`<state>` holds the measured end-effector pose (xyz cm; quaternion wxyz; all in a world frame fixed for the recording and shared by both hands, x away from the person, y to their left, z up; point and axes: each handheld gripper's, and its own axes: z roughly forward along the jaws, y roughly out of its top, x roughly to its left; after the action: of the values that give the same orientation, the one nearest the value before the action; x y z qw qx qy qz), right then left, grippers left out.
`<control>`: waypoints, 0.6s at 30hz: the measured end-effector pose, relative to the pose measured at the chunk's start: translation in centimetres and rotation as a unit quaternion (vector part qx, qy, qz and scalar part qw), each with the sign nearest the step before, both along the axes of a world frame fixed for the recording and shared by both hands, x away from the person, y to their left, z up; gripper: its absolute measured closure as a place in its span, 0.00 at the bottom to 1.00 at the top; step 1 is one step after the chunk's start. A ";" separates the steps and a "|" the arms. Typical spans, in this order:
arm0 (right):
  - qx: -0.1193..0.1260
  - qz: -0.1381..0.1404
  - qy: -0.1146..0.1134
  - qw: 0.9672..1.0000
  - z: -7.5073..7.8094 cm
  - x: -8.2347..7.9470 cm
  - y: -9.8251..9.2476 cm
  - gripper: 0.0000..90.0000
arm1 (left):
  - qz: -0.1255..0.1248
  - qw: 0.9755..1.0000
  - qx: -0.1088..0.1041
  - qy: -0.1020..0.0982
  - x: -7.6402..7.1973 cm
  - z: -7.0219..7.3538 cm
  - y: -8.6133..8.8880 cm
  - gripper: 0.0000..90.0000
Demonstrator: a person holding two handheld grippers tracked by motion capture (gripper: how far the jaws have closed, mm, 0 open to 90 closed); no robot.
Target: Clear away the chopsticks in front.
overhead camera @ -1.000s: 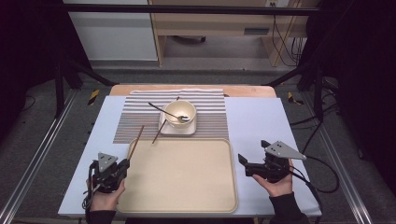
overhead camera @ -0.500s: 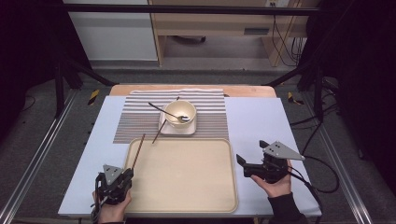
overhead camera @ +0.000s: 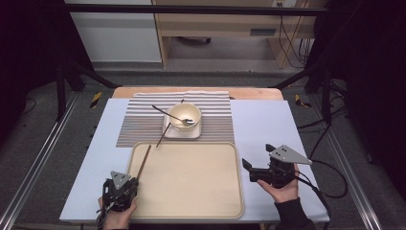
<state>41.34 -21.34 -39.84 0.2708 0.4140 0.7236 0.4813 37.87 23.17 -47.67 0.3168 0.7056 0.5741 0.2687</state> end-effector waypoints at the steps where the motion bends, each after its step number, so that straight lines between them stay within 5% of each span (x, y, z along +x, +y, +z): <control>1: 0.000 0.000 0.000 1.000 0.0 0.0 0.0 0.05 | -0.001 1.000 0.003 0.003 0.0 -0.1 0.0 0.93; 6: 0.002 0.001 0.001 1.000 0.0 0.0 0.0 0.05 | -0.010 1.000 -0.004 0.000 0.4 0.5 0.0 0.84; 11: 0.003 0.001 -0.001 1.000 0.1 -0.1 0.0 0.05 | -0.035 0.999 -0.014 -0.025 1.6 3.2 0.3 0.79; 18: 0.001 -0.001 -0.001 1.000 0.1 -0.1 -0.1 0.05 | -0.108 0.994 0.001 -0.027 3.8 5.4 0.6 0.89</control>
<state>41.27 -21.42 -39.69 0.2716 0.4142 0.7223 0.4827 41.69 23.78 -42.24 0.3588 0.7561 0.4855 0.2524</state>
